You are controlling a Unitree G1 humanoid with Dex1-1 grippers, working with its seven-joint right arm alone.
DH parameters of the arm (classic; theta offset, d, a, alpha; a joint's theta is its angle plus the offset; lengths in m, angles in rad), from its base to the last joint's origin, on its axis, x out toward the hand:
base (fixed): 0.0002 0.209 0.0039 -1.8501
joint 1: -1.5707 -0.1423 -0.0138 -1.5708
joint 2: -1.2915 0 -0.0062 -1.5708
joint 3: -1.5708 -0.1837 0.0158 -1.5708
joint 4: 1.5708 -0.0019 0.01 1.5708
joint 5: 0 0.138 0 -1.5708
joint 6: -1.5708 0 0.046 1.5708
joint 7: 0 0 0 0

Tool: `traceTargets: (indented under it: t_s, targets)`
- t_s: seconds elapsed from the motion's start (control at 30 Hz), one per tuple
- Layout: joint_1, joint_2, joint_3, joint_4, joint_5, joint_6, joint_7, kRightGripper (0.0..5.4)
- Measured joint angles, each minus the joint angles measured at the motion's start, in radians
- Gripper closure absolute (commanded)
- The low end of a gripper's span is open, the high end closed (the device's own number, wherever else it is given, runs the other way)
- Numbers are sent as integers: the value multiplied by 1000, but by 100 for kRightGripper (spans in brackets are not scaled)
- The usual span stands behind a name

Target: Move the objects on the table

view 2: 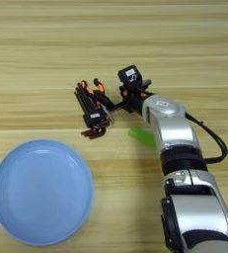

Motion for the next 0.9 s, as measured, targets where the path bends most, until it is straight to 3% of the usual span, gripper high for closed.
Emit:
traceTargets:
  t_s: [0.33,0.9]
  targets:
    - [-37,19,5,88,-36,12,-64,3]
    - [-53,27,11,112,-57,70,-84,3]
